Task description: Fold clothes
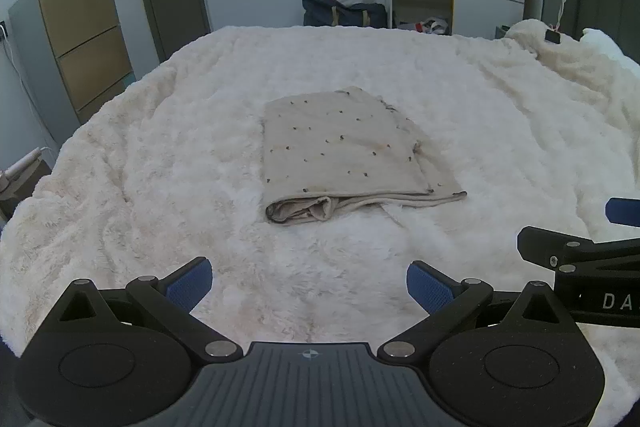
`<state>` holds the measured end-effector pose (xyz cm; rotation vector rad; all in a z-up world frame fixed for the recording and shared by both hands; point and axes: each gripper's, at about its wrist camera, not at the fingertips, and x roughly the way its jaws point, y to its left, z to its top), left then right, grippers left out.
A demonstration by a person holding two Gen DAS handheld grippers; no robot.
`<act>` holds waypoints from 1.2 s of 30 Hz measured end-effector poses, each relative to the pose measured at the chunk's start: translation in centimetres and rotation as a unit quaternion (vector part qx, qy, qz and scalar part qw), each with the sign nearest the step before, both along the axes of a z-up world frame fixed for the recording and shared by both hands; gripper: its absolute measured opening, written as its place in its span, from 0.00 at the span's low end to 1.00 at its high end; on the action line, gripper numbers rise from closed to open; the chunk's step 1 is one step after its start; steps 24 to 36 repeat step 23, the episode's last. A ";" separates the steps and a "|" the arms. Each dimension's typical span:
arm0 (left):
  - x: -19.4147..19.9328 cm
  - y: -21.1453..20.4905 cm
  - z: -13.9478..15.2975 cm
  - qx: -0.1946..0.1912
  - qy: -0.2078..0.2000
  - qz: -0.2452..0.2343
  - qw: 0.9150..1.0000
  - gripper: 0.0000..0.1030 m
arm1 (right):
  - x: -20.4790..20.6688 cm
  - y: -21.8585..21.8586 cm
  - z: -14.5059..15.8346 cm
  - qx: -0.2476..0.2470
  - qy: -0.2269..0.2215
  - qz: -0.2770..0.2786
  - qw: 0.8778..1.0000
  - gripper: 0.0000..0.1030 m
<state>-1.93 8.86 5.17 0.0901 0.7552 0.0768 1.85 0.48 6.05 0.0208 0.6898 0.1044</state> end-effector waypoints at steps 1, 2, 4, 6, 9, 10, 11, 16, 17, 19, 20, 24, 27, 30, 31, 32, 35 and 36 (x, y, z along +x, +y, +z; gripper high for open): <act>0.0 0.0 0.0 0.002 0.000 0.000 1.000 1.00 | 0.0 0.0 0.0 0.000 0.001 0.000 1.000 1.00; 0.0 0.0 0.0 0.001 0.001 0.000 1.000 1.00 | 0.0 0.0 -0.1 0.000 0.001 0.000 1.000 1.00; -0.1 0.0 -0.1 0.001 0.001 0.000 1.000 1.00 | 0.0 0.0 -0.1 0.000 0.002 0.000 1.000 1.00; -0.1 0.0 -0.1 0.002 0.002 0.001 1.000 1.00 | 0.1 0.0 -0.2 0.000 0.002 0.001 1.000 1.00; 0.0 -0.1 -0.1 0.004 0.003 0.001 1.000 1.00 | 0.1 0.1 -0.3 0.000 0.003 0.002 1.000 1.00; 0.0 -0.1 -0.1 0.005 0.003 0.001 1.000 1.00 | 0.2 0.1 -0.3 0.000 0.004 0.003 1.000 1.00; 0.0 0.0 -0.1 0.005 0.004 0.001 1.000 1.00 | 0.2 0.1 -0.3 0.000 0.004 0.003 1.000 1.00; 0.0 0.0 0.0 0.003 0.003 0.003 1.000 1.00 | 0.1 0.3 -0.3 -0.001 0.004 0.003 1.000 1.00; 0.0 0.0 0.0 0.002 0.003 0.003 1.000 1.00 | 0.1 0.4 -0.2 -0.001 0.003 0.003 1.000 1.00; 0.0 0.0 0.0 0.001 0.003 0.003 1.000 1.00 | 0.1 0.4 -0.3 0.000 0.003 0.003 1.000 1.00; 0.0 0.1 -0.1 0.001 0.003 0.003 1.000 1.00 | 0.2 0.4 -0.3 0.000 0.003 0.003 1.000 1.00; 0.0 0.1 -0.1 0.001 0.004 0.003 1.000 1.00 | 0.2 0.4 -0.4 0.001 0.004 0.003 1.000 1.00; 0.0 0.1 -0.1 0.001 0.004 0.003 1.000 1.00 | 0.2 0.4 -0.4 0.001 0.004 0.003 1.000 1.00; 0.0 0.1 -0.1 0.001 0.004 0.003 1.000 1.00 | 0.2 0.4 -0.4 0.001 0.004 0.003 1.000 1.00; 0.0 0.1 -0.1 0.001 0.004 0.003 1.000 1.00 | 0.2 0.4 -0.4 0.001 0.004 0.003 1.000 1.00; 0.0 0.1 -0.1 0.001 0.004 0.003 1.000 1.00 | 0.2 0.4 -0.4 0.001 0.004 0.003 1.000 1.00; 0.0 0.1 -0.1 0.001 0.004 0.003 1.000 1.00 | 0.2 0.4 -0.4 0.001 0.004 0.003 1.000 1.00; 0.0 0.1 -0.1 0.001 0.004 0.003 1.000 1.00 | 0.2 0.4 -0.4 0.001 0.004 0.003 1.000 1.00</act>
